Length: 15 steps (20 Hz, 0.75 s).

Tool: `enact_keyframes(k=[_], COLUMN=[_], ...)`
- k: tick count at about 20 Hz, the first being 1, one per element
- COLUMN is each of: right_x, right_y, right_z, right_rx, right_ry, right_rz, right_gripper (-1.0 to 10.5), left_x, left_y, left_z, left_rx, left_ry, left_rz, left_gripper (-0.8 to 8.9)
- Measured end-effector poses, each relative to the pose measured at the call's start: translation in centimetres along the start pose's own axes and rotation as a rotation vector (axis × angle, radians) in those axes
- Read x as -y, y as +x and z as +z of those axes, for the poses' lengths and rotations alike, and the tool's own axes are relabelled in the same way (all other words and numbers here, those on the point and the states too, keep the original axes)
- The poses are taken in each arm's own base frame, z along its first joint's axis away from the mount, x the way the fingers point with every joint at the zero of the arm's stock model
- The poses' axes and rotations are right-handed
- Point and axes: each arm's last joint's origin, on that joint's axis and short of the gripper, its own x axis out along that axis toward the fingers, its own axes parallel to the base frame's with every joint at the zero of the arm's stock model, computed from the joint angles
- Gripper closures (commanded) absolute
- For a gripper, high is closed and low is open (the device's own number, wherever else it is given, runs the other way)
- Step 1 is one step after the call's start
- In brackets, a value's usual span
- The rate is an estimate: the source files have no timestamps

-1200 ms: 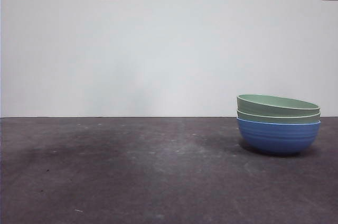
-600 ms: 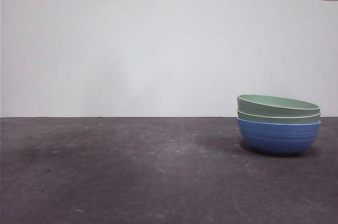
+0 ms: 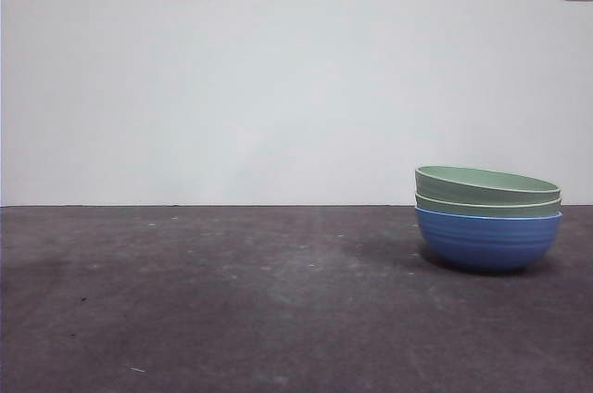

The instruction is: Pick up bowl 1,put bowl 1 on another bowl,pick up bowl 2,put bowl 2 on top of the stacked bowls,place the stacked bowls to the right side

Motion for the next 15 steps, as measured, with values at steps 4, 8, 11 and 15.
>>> enact_keyframes(k=[4, 8, 11, 15], right_x=[0.0, 0.0, 0.0, 0.0], right_y=[0.0, 0.0, 0.0, 0.0], right_z=[0.0, 0.0, 0.0, 0.0], right_rx=[0.0, 0.0, 0.0, 0.0], right_ry=[0.0, 0.0, 0.0, 0.0], right_rz=[0.0, 0.0, 0.0, 0.0], right_gripper=[9.4, 9.4, 9.4, 9.4], left_x=[1.5, 2.7, 3.3, 3.8], left_y=[0.0, -0.5, -0.5, -0.6], left_z=[-7.6, -12.9, -15.8, -18.0], left_rx=[-0.088, -0.169, -0.233, -0.304], left_ry=[-0.034, -0.08, -0.105, -0.146], left_rz=[0.004, -0.005, -0.013, -0.018], left_gripper=[8.17, 8.17, 8.17, 8.17])
